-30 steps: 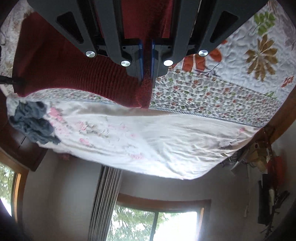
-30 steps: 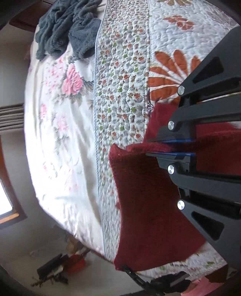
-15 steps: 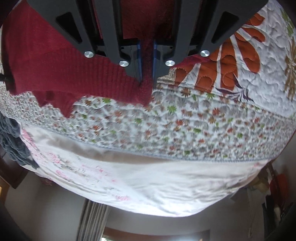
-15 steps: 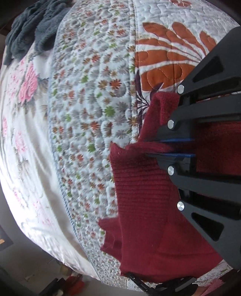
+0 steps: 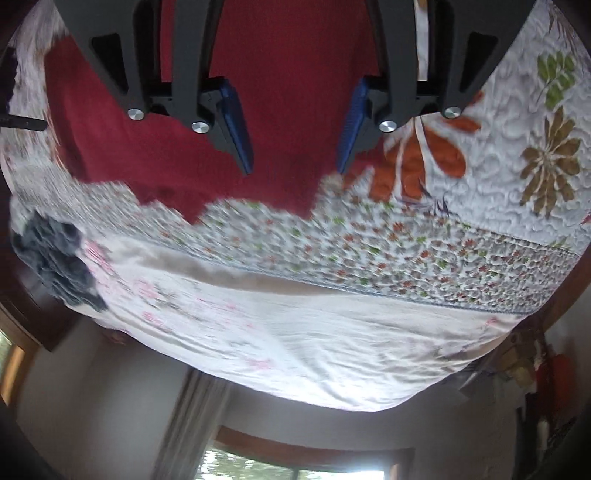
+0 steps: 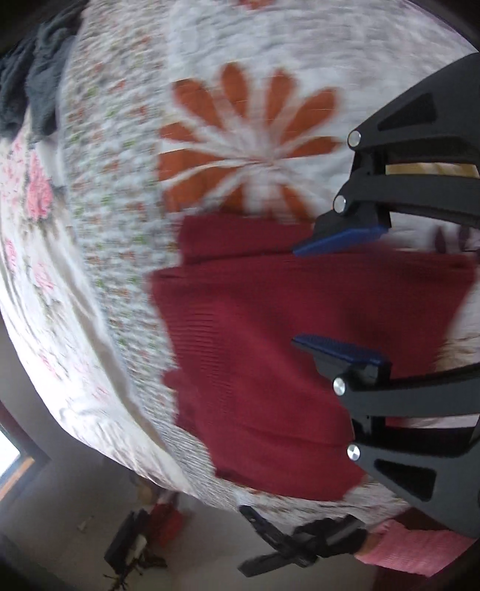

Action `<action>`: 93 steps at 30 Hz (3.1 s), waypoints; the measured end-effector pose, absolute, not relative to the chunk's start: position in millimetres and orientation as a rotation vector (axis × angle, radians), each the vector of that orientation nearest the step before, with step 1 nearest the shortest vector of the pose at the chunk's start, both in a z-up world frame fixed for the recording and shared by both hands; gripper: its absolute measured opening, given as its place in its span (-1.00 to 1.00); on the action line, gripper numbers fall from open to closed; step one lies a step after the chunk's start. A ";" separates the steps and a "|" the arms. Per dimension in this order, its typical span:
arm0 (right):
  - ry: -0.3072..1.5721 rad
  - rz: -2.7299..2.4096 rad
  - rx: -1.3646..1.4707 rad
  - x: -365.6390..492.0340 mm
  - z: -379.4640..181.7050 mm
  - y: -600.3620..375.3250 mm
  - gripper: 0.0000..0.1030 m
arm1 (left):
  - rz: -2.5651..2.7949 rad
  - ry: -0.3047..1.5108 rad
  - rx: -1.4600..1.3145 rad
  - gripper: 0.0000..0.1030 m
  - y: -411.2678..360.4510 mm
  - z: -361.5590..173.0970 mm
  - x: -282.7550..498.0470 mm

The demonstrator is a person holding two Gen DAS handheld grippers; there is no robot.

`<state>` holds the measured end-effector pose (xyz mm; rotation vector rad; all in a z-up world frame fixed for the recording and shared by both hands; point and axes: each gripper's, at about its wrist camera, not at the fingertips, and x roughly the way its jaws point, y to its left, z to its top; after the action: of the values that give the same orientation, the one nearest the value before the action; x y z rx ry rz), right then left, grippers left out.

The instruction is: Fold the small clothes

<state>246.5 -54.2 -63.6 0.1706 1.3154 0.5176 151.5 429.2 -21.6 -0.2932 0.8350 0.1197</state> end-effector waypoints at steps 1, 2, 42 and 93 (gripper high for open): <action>1.324 0.531 0.174 234.9 -64.4 -58.5 -0.10 | 0.099 0.841 -0.282 0.01 419.4 -20.5 138.9; 1.328 0.541 0.179 227.5 -65.1 -61.7 -0.10 | 0.079 0.840 -0.277 0.01 411.1 -20.3 129.1; 1.399 0.590 0.193 182.9 -86.4 -79.4 -0.35 | 0.010 0.974 -0.224 0.08 362.9 -59.7 97.2; 1.341 0.628 0.404 238.6 -64.4 -27.1 -0.70 | -0.016 0.969 -0.339 0.17 359.1 -67.7 131.0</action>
<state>238.6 -27.1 -64.4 0.4036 1.3408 0.6277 131.0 359.1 -67.7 -0.3392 0.9687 -0.0156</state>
